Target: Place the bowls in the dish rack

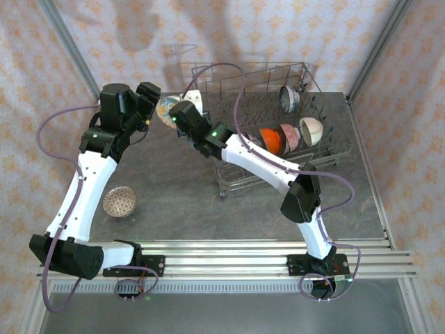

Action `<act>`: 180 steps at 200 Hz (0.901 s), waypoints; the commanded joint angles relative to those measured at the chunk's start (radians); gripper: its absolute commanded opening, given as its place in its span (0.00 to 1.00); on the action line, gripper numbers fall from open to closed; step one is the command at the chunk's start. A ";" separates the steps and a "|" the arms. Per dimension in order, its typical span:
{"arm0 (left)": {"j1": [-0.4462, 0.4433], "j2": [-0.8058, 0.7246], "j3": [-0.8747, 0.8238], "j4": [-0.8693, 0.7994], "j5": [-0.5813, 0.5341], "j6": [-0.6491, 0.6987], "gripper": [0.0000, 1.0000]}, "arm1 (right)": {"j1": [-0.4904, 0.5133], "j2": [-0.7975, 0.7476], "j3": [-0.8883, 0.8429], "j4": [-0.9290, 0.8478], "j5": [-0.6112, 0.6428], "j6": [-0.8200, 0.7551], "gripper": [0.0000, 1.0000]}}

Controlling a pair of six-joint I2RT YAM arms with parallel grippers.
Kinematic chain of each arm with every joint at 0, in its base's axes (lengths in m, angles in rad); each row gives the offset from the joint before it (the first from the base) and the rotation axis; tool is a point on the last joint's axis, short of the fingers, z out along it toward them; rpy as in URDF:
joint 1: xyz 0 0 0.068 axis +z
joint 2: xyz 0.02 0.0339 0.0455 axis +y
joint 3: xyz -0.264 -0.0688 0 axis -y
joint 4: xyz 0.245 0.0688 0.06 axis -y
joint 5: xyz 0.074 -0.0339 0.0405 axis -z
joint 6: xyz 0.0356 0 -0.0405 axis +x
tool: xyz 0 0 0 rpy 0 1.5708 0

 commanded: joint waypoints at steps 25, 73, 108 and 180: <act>0.000 -0.043 0.031 0.044 0.004 0.171 0.86 | -0.048 -0.054 0.149 -0.225 0.235 0.113 0.00; 0.000 -0.012 -0.019 0.055 0.073 0.226 0.87 | -0.105 -0.098 0.156 -0.289 0.373 0.101 0.00; -0.002 0.031 -0.127 0.151 0.184 0.153 0.87 | -0.157 -0.133 0.133 -0.325 0.413 0.128 0.00; -0.034 0.160 -0.164 0.191 0.250 0.197 0.87 | -0.274 -0.116 0.111 -0.334 0.458 0.111 0.00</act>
